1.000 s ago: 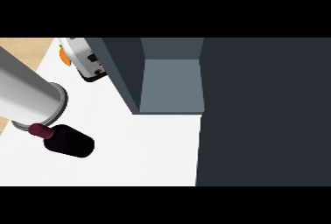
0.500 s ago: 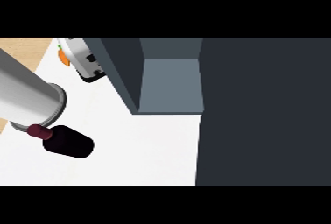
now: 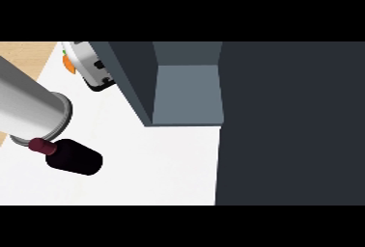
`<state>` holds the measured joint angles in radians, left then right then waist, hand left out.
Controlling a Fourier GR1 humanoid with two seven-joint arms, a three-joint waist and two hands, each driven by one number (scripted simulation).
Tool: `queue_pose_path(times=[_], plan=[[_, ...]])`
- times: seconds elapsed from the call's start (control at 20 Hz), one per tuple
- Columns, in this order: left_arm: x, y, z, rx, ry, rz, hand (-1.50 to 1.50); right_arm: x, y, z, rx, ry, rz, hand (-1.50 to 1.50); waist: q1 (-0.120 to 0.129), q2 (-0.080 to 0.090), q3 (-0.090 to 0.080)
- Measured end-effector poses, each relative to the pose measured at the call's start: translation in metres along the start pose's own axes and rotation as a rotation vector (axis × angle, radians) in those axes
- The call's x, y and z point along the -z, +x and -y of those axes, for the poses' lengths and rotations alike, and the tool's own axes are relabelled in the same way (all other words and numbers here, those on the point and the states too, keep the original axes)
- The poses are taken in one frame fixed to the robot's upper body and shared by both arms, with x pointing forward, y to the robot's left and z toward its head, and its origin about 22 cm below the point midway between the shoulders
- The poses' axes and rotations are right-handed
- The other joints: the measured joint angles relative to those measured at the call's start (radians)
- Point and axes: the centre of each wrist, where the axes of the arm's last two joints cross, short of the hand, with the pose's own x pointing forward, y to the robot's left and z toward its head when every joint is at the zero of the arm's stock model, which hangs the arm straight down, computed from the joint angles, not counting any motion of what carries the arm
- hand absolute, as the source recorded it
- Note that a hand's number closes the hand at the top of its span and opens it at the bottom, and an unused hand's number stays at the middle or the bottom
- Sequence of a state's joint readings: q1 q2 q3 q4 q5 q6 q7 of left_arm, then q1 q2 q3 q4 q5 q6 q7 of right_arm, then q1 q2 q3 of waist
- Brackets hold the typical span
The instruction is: Pick up the wine, place it into the cabinet and close the cabinet
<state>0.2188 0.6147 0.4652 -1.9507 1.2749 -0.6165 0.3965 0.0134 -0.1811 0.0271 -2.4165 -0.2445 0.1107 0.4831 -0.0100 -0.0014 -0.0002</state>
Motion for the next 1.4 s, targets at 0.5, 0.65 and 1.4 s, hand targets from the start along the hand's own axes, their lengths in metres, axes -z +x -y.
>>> queue_pose_path(times=[0.5, 0.65, 1.4], plan=[[0.007, -0.045, -0.033, -0.015, 0.003, -0.094, -1.5, 0.006, 0.004, -0.007, 0.02, 0.011, 0.0, -1.5, 0.0, 0.0, 0.0], [0.008, -0.057, -0.042, -0.016, 0.002, -0.115, -1.5, 0.007, 0.007, -0.009, 0.02, 0.015, -0.004, -1.5, 0.0, 0.0, -0.001], [0.013, -0.125, -0.064, 0.005, 0.069, -0.125, -1.5, 0.011, 0.012, -0.003, -0.012, -0.004, -0.007, -1.5, -0.002, 0.0, -0.001]])
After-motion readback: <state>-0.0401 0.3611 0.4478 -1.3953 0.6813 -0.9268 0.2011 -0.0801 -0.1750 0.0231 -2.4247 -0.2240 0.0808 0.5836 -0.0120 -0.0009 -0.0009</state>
